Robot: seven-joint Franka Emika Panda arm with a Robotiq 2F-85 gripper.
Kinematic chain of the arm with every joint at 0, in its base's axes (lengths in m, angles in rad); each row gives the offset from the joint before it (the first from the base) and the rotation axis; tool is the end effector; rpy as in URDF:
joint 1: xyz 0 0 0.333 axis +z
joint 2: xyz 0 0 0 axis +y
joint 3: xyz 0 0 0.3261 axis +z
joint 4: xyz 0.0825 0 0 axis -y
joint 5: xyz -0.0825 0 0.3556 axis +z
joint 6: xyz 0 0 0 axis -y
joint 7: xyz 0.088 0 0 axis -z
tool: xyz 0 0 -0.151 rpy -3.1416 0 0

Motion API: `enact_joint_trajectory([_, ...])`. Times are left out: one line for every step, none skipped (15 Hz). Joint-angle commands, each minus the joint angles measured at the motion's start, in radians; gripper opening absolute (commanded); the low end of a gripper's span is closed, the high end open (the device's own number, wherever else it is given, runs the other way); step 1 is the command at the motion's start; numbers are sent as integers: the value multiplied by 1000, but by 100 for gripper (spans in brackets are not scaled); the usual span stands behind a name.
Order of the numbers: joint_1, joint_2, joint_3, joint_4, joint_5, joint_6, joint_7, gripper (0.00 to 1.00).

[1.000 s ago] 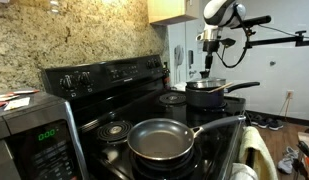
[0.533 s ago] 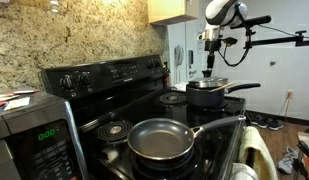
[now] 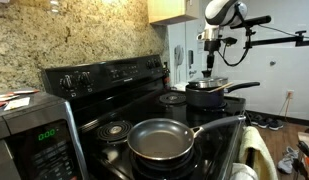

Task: Put the wooden spatula in the pot then take the lid off the pan and put it on the pot

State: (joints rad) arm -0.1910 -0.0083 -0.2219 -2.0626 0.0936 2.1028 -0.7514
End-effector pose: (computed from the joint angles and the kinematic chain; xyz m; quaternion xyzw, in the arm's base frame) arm 0.4871 -0.2049 0.4212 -0.9881 -0.1458 -0.0431 0.0217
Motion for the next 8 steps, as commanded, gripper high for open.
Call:
enact_joint_trajectory([-2,-30,9,-25,-15,17,-13,34])
enact_joint_trajectory([-1,-27,10,-26,-14,20,-18,34])
enact_joint_trajectory([-1,-24,11,-29,-12,33,-24,34])
enact_joint_trajectory([0,-21,12,-33,-21,57,-23,34])
enact_joint_trajectory([0,-15,13,-30,-28,67,-27,34])
enact_joint_trajectory([0,-10,15,-29,-36,82,-27,34])
enact_joint_trajectory([2,-5,18,-29,-48,107,-27,34])
enact_joint_trajectory([3,0,20,-27,-54,120,-28,34])
